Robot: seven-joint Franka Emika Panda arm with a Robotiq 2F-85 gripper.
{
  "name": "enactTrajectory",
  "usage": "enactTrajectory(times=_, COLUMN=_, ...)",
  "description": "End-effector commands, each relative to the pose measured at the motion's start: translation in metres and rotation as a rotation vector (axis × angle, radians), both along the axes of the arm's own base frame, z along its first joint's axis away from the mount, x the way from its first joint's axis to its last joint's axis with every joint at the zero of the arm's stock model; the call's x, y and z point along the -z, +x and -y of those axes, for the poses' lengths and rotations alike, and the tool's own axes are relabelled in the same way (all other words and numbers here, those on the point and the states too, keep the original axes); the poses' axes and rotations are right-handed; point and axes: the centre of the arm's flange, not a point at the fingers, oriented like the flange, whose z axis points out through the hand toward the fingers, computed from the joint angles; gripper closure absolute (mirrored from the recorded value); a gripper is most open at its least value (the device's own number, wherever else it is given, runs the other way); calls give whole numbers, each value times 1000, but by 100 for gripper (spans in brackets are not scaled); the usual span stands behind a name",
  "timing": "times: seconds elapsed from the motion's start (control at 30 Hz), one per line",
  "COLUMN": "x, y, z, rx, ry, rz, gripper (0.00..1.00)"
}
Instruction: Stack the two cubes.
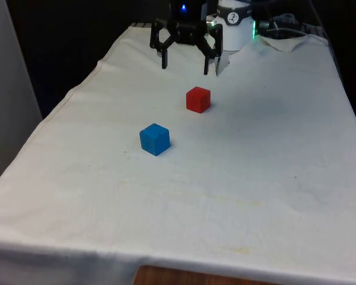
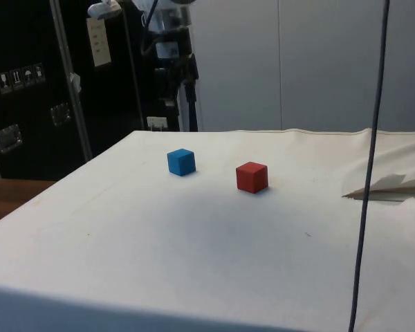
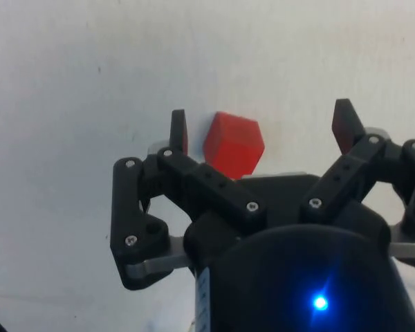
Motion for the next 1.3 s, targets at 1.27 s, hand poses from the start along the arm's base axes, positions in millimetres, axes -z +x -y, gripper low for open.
enactTrajectory(times=1.27, x=73, y=33, z=11, rx=211, ry=39, rz=21, gripper=0)
